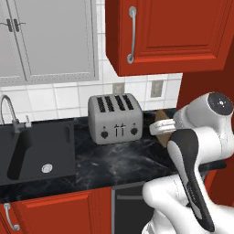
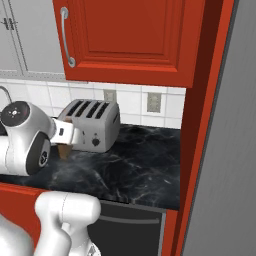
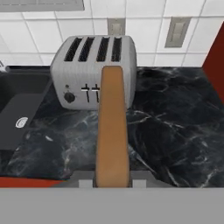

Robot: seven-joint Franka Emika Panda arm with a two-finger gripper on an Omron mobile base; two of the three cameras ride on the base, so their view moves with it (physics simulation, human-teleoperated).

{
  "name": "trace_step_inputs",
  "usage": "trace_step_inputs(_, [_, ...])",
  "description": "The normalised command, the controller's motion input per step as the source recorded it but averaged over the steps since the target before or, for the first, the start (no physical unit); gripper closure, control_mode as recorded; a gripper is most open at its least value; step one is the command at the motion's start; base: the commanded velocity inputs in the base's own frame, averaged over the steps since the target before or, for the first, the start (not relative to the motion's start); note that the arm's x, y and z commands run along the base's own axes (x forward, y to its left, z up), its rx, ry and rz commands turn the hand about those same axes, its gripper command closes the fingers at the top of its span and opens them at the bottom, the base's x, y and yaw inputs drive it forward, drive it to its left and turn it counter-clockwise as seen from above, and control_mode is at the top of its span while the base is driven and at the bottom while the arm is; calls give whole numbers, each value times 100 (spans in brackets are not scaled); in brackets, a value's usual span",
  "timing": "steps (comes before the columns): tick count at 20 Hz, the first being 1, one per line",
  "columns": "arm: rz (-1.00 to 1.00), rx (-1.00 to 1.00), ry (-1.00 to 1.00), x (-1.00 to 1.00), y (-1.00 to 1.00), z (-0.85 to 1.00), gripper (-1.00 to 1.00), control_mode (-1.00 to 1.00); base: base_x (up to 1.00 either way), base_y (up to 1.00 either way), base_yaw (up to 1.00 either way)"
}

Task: Start the toaster. Once the lever pops up, take the bread to the plate on the dining counter.

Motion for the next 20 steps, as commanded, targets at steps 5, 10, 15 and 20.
trace_step_inputs(5, [0,0,8,-76,-24,0,100,-100,0,0,0])
trace_step_inputs(10, [-4,-1,3,-66,-1,0,100,-100,0,0,0])
trace_step_inputs(15, [-7,-1,0,-30,0,1,100,-100,0,0,0])
trace_step_inputs(20, [-3,0,2,-11,0,7,100,-100,0,0,0])
